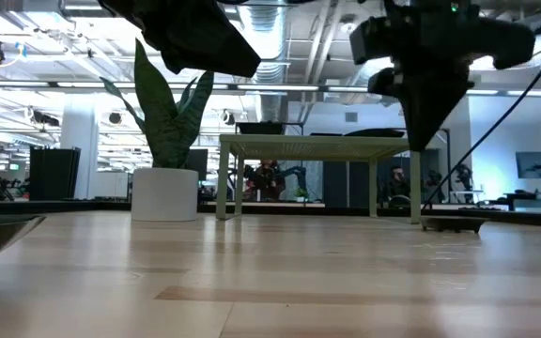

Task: Pick & Place Mini shaped plates
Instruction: Stack the square plate on top of the other square plate on the shelf

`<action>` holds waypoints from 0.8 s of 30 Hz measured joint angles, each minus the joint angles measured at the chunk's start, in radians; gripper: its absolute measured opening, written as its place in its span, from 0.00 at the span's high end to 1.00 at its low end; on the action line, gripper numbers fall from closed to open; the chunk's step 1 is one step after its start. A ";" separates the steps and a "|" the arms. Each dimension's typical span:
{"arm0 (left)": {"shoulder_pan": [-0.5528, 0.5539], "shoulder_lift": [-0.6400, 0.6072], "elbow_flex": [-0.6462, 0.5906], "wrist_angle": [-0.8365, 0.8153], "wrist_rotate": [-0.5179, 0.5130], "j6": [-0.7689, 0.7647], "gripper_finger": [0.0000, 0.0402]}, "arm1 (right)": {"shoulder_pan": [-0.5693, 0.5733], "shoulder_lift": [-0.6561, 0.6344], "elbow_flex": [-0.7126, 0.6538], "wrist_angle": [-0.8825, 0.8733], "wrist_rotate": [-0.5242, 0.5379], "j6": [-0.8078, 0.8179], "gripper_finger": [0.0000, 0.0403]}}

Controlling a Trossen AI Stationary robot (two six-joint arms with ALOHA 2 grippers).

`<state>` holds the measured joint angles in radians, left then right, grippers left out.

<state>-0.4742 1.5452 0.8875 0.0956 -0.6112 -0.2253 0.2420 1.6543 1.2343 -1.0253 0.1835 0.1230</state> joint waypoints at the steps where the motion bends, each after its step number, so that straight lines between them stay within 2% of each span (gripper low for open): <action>1: -0.001 0.000 0.000 0.000 0.009 0.000 0.71 | 0.000 0.000 -0.008 0.001 -0.001 0.000 0.98; 9: -0.001 0.000 0.000 0.003 0.048 0.000 0.71 | -0.001 0.001 -0.147 0.024 -0.010 0.094 0.80; 16: -0.001 0.000 0.000 0.011 0.048 0.000 0.71 | -0.017 0.001 -0.269 0.124 -0.025 0.114 0.63; 20: -0.001 0.000 0.000 0.019 0.048 0.000 0.71 | -0.033 0.001 -0.289 0.159 -0.022 0.114 0.58; 24: -0.001 0.000 0.000 0.022 0.048 0.000 0.71 | -0.053 0.001 -0.313 0.186 0.018 0.114 0.58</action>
<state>-0.4751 1.5452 0.8875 0.1180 -0.5636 -0.2253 0.1891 1.6550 0.9212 -0.8393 0.2012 0.2370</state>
